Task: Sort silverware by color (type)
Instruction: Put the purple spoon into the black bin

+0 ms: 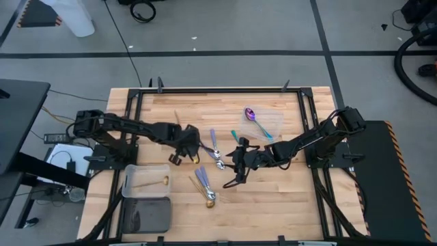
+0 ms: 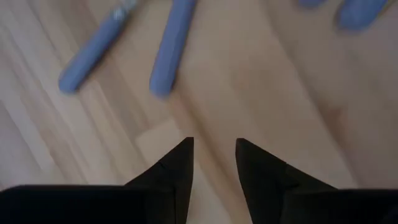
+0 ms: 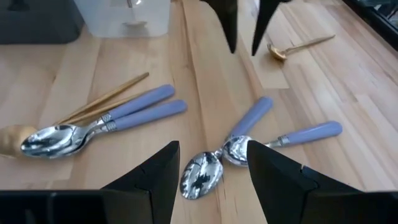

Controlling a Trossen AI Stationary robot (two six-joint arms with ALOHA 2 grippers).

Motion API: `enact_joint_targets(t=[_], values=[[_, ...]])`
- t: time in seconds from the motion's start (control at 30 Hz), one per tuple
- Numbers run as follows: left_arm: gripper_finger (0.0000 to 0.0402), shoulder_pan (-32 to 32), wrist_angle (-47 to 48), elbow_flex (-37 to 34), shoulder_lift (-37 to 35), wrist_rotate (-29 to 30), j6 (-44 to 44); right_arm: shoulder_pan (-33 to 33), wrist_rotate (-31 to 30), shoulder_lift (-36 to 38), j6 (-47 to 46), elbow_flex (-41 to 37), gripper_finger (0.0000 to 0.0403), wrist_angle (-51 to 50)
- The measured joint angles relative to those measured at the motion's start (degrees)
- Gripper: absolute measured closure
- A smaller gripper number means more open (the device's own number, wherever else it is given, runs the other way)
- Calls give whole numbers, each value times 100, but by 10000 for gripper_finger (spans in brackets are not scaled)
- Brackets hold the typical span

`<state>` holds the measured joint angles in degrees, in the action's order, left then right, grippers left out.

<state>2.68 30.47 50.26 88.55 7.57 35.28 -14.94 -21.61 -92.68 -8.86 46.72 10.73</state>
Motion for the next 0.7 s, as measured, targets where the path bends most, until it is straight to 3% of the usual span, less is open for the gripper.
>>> enact_joint_targets(t=[0.3, 0.7], values=[[273, -629, -289, 2, -2, -42, -989, 0, 0, 0, -1, 0, 206, -101], [273, -947, -714, 7, 41, -343, -2771, 0, 127, 0, 103, 0, 206, -456]])
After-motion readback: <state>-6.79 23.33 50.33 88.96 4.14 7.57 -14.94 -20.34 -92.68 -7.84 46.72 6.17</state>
